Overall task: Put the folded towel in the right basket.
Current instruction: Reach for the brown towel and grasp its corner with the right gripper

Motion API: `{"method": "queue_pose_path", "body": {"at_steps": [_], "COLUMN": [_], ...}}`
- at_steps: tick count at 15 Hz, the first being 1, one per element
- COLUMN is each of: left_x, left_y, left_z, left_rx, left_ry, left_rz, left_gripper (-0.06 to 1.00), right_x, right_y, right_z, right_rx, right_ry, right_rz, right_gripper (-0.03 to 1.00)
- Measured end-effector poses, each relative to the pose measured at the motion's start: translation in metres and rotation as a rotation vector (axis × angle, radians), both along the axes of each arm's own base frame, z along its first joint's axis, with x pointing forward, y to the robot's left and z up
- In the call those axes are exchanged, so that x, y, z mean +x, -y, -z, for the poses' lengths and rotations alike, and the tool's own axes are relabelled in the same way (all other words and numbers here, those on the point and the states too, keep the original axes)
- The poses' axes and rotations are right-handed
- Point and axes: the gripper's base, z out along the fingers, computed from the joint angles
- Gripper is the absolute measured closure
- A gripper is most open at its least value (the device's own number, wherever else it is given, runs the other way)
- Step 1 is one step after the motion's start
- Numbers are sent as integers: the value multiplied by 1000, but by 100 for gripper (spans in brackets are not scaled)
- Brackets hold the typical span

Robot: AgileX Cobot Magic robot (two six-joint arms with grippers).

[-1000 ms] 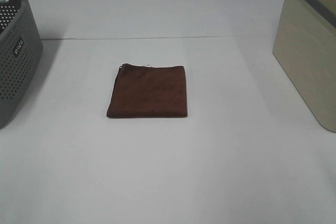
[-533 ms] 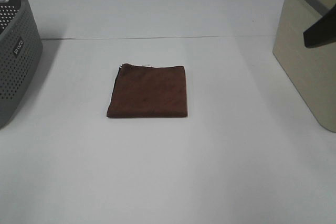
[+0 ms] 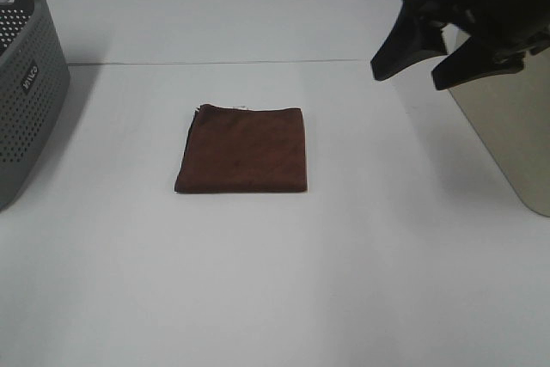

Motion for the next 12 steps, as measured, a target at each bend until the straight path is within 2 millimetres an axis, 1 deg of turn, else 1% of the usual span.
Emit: {"method": "queue_pose_path", "body": {"at_steps": [1, 3, 7, 8, 12], "left_x": [0, 0, 0, 0, 0], "left_y": [0, 0, 0, 0, 0], "left_z": [0, 0, 0, 0, 0], "left_rx": [0, 0, 0, 0, 0], "left_ry": [0, 0, 0, 0, 0], "left_rz": [0, 0, 0, 0, 0], "left_gripper": [7, 7, 7, 7, 7], "right_x": [11, 32, 68, 76, 102], "right_y": [-12, -24, -35, -37, -46], "right_z": [11, 33, 83, 92, 116], "right_rx": [-5, -3, -13, -12, -9], "right_ry": [-34, -96, -213, -227, -264], "right_rz": [-19, -22, -1, 5, -1], "right_gripper": [20, 22, 25, 25, 25]}}
